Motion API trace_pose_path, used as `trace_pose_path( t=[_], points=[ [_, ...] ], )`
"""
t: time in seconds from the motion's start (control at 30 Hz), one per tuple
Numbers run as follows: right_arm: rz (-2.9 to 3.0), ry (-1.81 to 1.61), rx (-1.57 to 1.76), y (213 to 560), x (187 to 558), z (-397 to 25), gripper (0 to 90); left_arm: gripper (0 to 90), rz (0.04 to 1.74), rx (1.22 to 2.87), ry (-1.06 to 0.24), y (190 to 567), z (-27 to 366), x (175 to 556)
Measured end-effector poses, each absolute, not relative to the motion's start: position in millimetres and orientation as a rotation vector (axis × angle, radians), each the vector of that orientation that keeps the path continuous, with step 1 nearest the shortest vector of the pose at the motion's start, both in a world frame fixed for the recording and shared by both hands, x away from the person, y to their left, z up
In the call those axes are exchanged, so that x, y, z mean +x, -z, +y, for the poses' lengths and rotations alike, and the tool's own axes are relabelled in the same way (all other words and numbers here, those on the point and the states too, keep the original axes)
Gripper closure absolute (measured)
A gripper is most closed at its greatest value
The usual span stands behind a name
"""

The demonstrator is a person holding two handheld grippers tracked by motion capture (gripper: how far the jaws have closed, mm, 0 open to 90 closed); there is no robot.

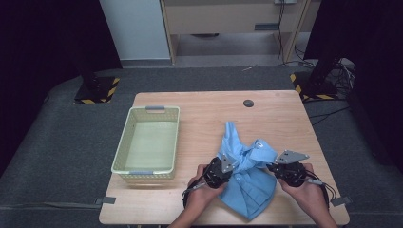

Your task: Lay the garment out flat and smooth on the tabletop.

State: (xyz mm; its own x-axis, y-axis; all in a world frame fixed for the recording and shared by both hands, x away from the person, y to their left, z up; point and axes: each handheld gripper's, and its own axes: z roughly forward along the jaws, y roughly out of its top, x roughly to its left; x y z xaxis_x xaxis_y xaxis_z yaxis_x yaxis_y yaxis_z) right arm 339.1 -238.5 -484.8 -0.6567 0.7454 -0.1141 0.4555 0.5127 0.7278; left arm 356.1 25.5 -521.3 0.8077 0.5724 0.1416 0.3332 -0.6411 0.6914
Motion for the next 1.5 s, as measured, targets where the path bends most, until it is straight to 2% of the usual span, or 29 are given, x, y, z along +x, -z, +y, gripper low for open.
trace_pose_path(
  t=[0.2,0.4,0.73,0.97,1.03,1.1,1.13,1.23,1.37,1.5],
  points=[
    [2.324,-0.934,1.007,473.6,344.6,-247.1,88.9,83.7,0.676,2.241,-0.461,502.5,36.1,354.4],
    [2.298,-0.918,1.027,464.3,350.8,-255.4,89.0,82.8,0.724,2.205,-0.486,489.7,51.1,354.5],
    [2.282,-0.865,1.033,452.1,362.4,-262.7,89.0,85.8,0.786,2.293,-0.430,504.1,56.8,360.2],
    [2.267,-0.845,1.005,430.1,372.1,-261.5,89.0,86.8,0.784,2.338,-0.426,516.6,53.4,357.7],
    [2.266,-0.852,0.993,425.3,372.8,-260.0,89.1,82.8,0.777,2.338,-0.451,516.8,52.2,355.4],
    [2.275,-0.856,0.983,426.2,371.8,-257.5,89.0,68.7,0.774,2.328,-0.493,513.7,50.2,353.8],
    [2.287,-0.865,0.974,429.0,370.0,-255.6,89.0,55.8,0.771,2.294,-0.510,507.3,48.3,352.7],
    [2.299,-0.872,0.948,432.6,364.9,-253.4,89.0,45.0,0.760,2.273,-0.524,500.3,45.7,352.3],
    [2.308,-0.879,0.932,433.0,360.0,-253.9,89.0,40.8,0.759,2.213,-0.545,484.8,40.4,360.2],
    [2.314,-0.884,0.930,433.1,359.1,-255.3,88.9,40.9,0.756,2.202,-0.545,477.0,36.2,372.3]
  ],
)
